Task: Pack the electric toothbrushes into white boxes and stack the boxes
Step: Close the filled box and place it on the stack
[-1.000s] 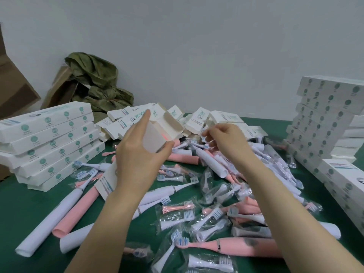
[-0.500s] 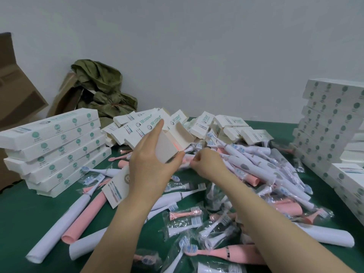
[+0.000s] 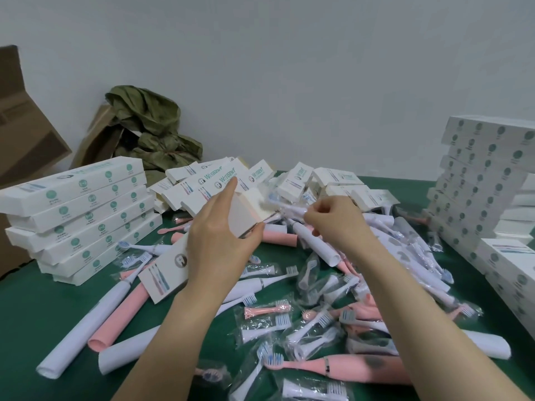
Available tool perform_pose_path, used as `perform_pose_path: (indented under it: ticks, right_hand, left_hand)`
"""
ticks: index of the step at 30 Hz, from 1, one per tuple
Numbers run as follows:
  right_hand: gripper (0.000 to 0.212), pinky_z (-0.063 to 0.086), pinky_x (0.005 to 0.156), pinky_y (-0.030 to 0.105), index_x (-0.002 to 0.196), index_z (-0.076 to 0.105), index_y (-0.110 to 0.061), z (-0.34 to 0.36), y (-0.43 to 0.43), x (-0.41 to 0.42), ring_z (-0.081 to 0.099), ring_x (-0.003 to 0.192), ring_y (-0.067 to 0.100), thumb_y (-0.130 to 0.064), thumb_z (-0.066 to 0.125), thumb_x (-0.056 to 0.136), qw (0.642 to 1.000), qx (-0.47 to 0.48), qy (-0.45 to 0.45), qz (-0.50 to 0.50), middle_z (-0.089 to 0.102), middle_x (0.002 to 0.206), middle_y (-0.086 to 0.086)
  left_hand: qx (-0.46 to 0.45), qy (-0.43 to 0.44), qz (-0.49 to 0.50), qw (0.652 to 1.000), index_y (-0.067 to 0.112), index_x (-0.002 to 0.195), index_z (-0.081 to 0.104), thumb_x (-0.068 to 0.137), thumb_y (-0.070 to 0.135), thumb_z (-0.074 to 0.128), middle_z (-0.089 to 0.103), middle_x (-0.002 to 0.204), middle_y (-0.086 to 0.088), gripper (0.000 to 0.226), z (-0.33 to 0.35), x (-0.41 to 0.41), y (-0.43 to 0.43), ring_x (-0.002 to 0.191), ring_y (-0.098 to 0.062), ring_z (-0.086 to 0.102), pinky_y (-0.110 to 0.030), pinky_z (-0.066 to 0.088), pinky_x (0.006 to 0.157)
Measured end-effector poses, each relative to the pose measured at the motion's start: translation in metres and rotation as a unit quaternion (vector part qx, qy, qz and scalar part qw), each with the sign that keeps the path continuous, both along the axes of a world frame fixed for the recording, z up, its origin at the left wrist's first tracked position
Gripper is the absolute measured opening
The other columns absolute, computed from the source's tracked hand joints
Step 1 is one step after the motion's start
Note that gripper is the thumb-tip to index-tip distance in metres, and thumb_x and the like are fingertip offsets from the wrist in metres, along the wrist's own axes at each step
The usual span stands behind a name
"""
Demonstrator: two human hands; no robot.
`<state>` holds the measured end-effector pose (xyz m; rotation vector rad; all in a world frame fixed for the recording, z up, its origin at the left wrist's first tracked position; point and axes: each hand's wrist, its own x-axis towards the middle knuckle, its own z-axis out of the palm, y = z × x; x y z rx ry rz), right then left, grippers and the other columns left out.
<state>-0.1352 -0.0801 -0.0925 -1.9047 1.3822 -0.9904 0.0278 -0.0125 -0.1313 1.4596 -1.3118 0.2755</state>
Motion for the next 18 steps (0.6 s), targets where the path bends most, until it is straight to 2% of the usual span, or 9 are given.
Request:
perform_pose_path:
  ticks: [2, 5, 7, 10, 12, 14, 15, 18]
  right_hand:
    - [0.016, 0.049, 0.063, 0.031, 0.087, 0.061, 0.012, -0.002, -0.008, -0.008, 0.054, 0.062, 0.017, -0.004, 0.061, 0.084, 0.999, 0.038, -0.012, 0.008, 0.060, 0.070, 0.012]
    - [0.010, 0.047, 0.049, 0.011, 0.088, 0.067, 0.001, 0.004, -0.011, -0.023, 0.057, 0.050, 0.001, -0.006, 0.071, 0.082, 0.996, 0.078, -0.042, 0.025, 0.064, 0.068, 0.003]
    - [0.009, 0.045, 0.046, 0.008, 0.089, 0.067, -0.006, 0.013, -0.008, -0.028, 0.056, 0.049, -0.002, -0.012, 0.071, 0.083, 0.994, 0.070, -0.081, 0.015, 0.066, 0.074, 0.003]
    - [0.012, 0.048, 0.055, 0.015, 0.088, 0.070, -0.016, 0.030, 0.005, -0.027, 0.058, 0.055, 0.001, -0.026, 0.072, 0.082, 0.979, 0.032, -0.200, 0.038, 0.068, 0.078, -0.002]
    - [0.013, 0.047, 0.060, 0.020, 0.084, 0.074, -0.020, 0.043, 0.021, -0.019, 0.060, 0.059, 0.004, -0.030, 0.076, 0.075, 0.958, 0.043, -0.246, 0.144, 0.068, 0.075, -0.005]
    - [0.015, 0.045, 0.057, 0.017, 0.085, 0.076, -0.020, 0.045, 0.035, -0.006, 0.062, 0.063, 0.006, -0.029, 0.078, 0.073, 0.943, 0.057, -0.220, 0.244, 0.069, 0.076, -0.005]
    - [0.012, 0.045, 0.056, 0.016, 0.087, 0.076, -0.019, 0.043, 0.039, 0.000, 0.064, 0.064, 0.005, -0.025, 0.076, 0.076, 0.949, 0.045, -0.187, 0.251, 0.071, 0.076, -0.004]
    - [0.009, 0.048, 0.060, 0.016, 0.090, 0.072, -0.017, 0.036, 0.035, 0.008, 0.066, 0.062, 0.005, -0.018, 0.074, 0.081, 0.981, -0.049, -0.107, 0.155, 0.072, 0.073, -0.002]
  left_hand:
    - [-0.003, 0.010, 0.000, 1.000, 0.023, 0.140, 0.045, 0.072, 0.025, 0.079, 0.057, 0.127, 0.000, 0.077, 0.000, 0.002, 0.000, 0.114, -0.008, 0.041, -0.026, 0.031, 0.092]
    - [-0.001, -0.005, 0.000, 1.000, 0.022, 0.141, 0.044, 0.072, 0.024, 0.080, 0.057, 0.126, -0.001, 0.077, 0.000, 0.001, -0.001, 0.113, -0.009, 0.042, -0.026, 0.031, 0.091]
    - [0.008, -0.013, -0.004, 1.000, 0.024, 0.141, 0.044, 0.072, 0.025, 0.080, 0.057, 0.127, 0.000, 0.078, -0.001, -0.001, -0.002, 0.115, -0.014, 0.045, -0.026, 0.032, 0.091]
    - [0.015, -0.025, -0.011, 1.000, 0.024, 0.142, 0.043, 0.072, 0.025, 0.080, 0.056, 0.129, -0.001, 0.079, -0.002, -0.003, -0.003, 0.117, -0.018, 0.047, -0.021, 0.029, 0.094]
    - [0.016, -0.027, -0.019, 0.999, 0.024, 0.141, 0.044, 0.071, 0.026, 0.080, 0.057, 0.128, -0.001, 0.079, -0.002, -0.004, -0.003, 0.116, -0.012, 0.045, -0.012, 0.024, 0.092]
    - [0.003, -0.028, -0.027, 0.999, 0.022, 0.137, 0.050, 0.068, 0.026, 0.081, 0.060, 0.121, -0.002, 0.076, 0.000, -0.005, -0.002, 0.109, -0.007, 0.045, -0.003, 0.023, 0.085]
    - [-0.006, -0.029, -0.028, 0.999, 0.020, 0.134, 0.053, 0.067, 0.027, 0.082, 0.062, 0.117, -0.002, 0.073, 0.000, -0.006, -0.001, 0.105, -0.006, 0.046, 0.000, 0.024, 0.084]
    - [-0.034, -0.030, -0.035, 0.998, 0.015, 0.132, 0.055, 0.063, 0.023, 0.086, 0.065, 0.113, -0.003, 0.076, 0.002, -0.010, 0.001, 0.103, -0.007, 0.050, -0.005, 0.030, 0.087]
